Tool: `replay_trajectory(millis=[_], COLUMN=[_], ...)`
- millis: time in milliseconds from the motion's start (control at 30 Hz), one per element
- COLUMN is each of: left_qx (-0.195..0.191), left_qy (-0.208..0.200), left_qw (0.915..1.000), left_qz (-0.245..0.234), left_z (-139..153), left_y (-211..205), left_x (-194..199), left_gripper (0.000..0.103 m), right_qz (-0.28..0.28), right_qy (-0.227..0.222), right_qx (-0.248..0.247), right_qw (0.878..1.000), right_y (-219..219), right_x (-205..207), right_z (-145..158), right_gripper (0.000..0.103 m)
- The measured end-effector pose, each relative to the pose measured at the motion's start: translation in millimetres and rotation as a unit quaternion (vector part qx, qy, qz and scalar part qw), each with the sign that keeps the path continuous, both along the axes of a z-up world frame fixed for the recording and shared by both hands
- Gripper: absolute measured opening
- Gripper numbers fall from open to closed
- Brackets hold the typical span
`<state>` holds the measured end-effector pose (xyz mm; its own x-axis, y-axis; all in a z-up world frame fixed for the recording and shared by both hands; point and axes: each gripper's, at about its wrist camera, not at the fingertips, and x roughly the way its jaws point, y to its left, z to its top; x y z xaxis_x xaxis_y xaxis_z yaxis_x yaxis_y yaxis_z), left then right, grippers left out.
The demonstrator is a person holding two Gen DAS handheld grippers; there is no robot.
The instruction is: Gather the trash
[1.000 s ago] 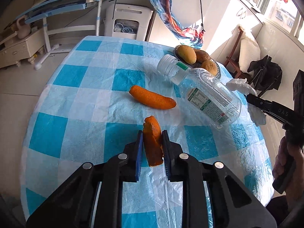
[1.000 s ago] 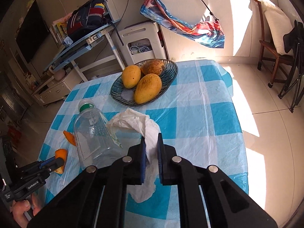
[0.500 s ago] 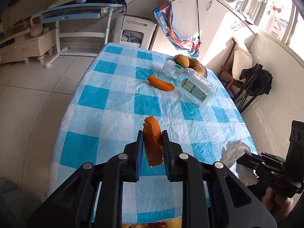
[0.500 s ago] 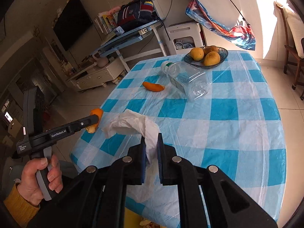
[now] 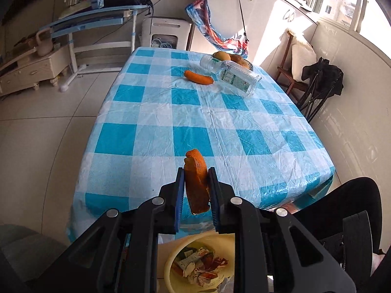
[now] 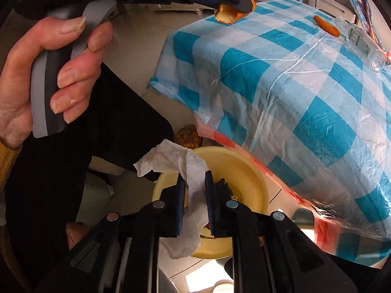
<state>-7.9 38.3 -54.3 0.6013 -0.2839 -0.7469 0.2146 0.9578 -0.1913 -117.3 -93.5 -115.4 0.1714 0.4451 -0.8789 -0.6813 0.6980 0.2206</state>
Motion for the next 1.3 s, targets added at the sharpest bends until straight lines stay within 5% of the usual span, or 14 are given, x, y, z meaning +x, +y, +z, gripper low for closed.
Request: replay_trajectory(millis=[300, 500, 733, 900, 967, 1100, 1300], left_qx=[0.013, 0.023, 0.03, 0.052, 0.069, 0.109, 0.069], left_qy=[-0.004, -0.014, -0.008, 0.039, 0.052, 0.01, -0.025], left_qw=[0.9999, 0.9995, 0.999, 0.9932, 0.9887, 0.9875, 0.9971], left_qz=[-0.009, -0.017, -0.033, -0.096, -0.123, -0.113, -0.023], left_z=[-1.0, 2.5, -2.0, -22.4, -29.8, -20.2, 2.6], left_y=[1.7, -3.6, -10.7, -37.1, -49.1, -55.1, -19.3], left_x=[-32.4, -45.8, -56.2, -65.2, -72.1, -82.6, -71.1], left_gripper=[0.018, 0.018, 0.018, 0.019, 0.028, 0.072, 0.087], right_qz=[-0.074, -0.127, -0.215, -0.294, -0.329, -0.385, -0.396], right_qy=[-0.027, -0.087, -0.143, -0.171, -0.173, -0.164, -0.163], right_qx=[0.068, 0.116, 0.142, 0.169, 0.183, 0.198, 0.177], right_qw=[0.995, 0.981, 0.955, 0.925, 0.91, 0.887, 0.886], right_y=[-25.0, -42.5, -75.9, -107.5, -124.0, -145.1, -142.6], right_x=[-4.3, -8.3, -0.4, 5.2, 5.9, 10.0, 10.4], right_z=[25.4, 50.5, 69.3, 77.0, 78.4, 76.3, 72.6], right_gripper=[0.04, 0.049, 0.054, 0.063, 0.065, 0.071, 0.072])
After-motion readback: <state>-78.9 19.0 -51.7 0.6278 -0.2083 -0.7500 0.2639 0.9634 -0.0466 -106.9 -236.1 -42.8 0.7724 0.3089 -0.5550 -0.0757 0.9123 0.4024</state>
